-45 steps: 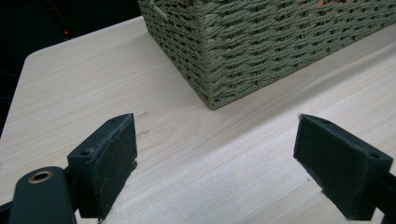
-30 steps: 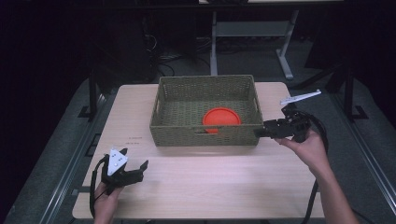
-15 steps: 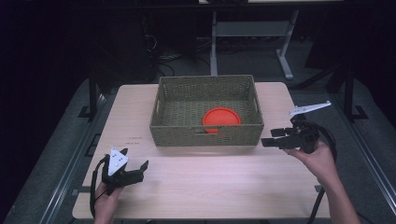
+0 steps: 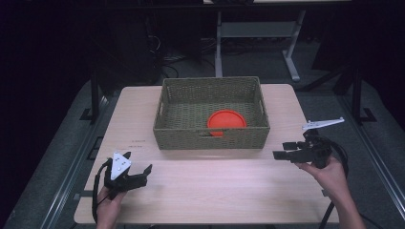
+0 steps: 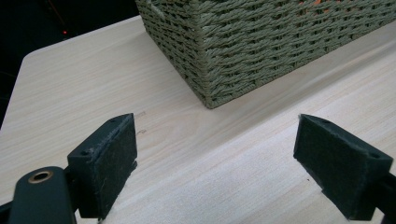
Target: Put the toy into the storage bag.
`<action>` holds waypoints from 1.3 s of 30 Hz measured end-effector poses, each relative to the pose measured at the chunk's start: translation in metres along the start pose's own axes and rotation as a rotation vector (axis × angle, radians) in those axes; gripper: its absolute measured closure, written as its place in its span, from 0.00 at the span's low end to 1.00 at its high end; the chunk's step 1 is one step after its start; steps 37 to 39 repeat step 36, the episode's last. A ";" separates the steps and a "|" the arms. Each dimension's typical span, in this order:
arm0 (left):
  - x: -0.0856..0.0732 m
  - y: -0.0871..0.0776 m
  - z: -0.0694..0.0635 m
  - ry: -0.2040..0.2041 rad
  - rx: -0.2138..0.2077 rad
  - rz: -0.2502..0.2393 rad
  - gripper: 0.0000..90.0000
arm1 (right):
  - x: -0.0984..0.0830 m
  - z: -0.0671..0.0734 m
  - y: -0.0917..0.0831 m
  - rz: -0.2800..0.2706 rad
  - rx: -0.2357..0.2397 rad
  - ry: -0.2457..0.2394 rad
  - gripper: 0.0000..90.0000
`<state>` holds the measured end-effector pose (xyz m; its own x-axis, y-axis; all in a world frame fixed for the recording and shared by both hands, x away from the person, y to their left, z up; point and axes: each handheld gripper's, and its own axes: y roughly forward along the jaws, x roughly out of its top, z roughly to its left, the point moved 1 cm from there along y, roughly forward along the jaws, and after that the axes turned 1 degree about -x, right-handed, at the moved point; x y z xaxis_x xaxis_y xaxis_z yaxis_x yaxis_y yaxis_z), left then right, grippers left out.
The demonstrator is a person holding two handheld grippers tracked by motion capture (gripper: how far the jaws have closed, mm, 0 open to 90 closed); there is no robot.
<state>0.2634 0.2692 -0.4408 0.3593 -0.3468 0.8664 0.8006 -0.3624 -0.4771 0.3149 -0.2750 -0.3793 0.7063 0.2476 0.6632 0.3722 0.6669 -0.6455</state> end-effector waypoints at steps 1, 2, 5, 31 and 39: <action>0.000 0.000 0.000 0.001 0.001 0.002 0.14 | -0.003 -0.001 0.000 -0.003 -0.001 0.005 0.30; 0.000 0.000 0.000 0.000 0.001 0.002 0.14 | -0.005 -0.002 0.000 -0.009 0.002 0.010 0.30; 0.000 0.000 0.000 0.001 0.002 -0.001 0.14 | -0.012 -0.006 -0.001 -0.008 0.003 0.024 0.30; 0.000 0.000 -0.001 -0.001 -0.005 -0.002 0.14 | -0.070 -0.020 0.001 -0.021 -0.006 0.105 0.29; 0.000 0.002 0.000 0.003 -0.005 0.007 0.14 | -0.081 -0.017 0.004 -0.029 -0.003 0.112 0.28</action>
